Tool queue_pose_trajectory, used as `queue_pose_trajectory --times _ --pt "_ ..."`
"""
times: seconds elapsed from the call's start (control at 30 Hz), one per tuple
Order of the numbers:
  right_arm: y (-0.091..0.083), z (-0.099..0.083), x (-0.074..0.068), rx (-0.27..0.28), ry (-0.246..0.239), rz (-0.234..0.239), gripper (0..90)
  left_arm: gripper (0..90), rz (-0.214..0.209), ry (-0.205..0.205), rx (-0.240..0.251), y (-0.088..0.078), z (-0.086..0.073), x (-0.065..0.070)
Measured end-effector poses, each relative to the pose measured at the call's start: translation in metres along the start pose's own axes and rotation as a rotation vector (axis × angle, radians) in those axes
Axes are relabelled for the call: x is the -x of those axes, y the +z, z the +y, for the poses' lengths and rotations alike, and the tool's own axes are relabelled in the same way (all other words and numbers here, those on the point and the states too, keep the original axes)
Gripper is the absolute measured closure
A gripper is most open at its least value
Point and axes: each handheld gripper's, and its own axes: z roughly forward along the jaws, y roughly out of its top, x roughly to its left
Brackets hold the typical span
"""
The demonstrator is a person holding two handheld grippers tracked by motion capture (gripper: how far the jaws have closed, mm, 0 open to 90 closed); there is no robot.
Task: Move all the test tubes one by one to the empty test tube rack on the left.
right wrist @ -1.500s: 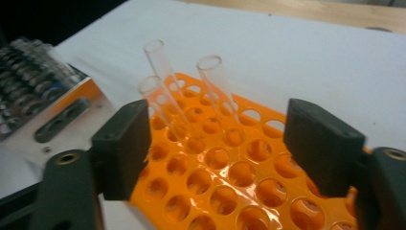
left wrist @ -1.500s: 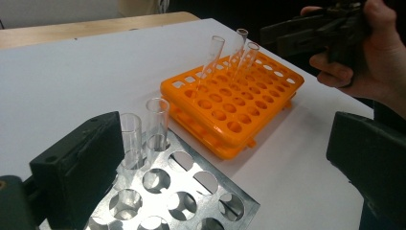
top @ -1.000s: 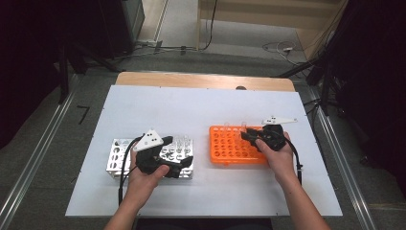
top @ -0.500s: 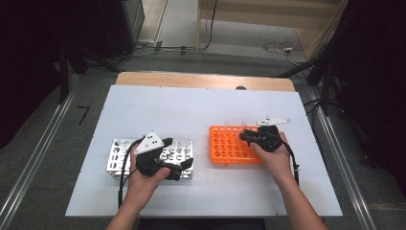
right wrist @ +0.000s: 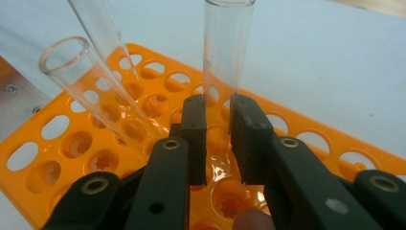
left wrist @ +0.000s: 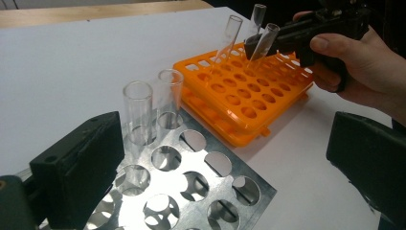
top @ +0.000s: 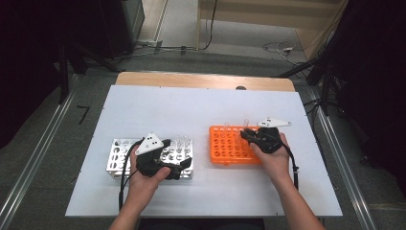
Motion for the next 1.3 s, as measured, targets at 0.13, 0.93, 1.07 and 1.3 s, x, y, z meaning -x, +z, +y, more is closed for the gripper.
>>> queue_pose_trajectory --times 0.13,0.93,1.07,1.3 --pt "-0.006 0.001 0.001 0.050 0.013 -0.004 74.1 0.0 -0.005 0.004 0.009 -0.001 0.002 0.002" --pt "-0.047 0.008 0.008 0.127 0.046 0.052 74.1 0.0 -0.016 0.034 0.023 -0.008 0.008 0.005" --pt "-0.056 0.006 0.004 0.126 0.041 0.072 74.0 0.0 -0.023 0.043 0.024 -0.008 0.009 0.008" --pt "-0.070 0.004 -0.009 0.129 0.021 0.115 74.0 0.0 -0.031 0.045 0.027 -0.007 0.010 0.010"
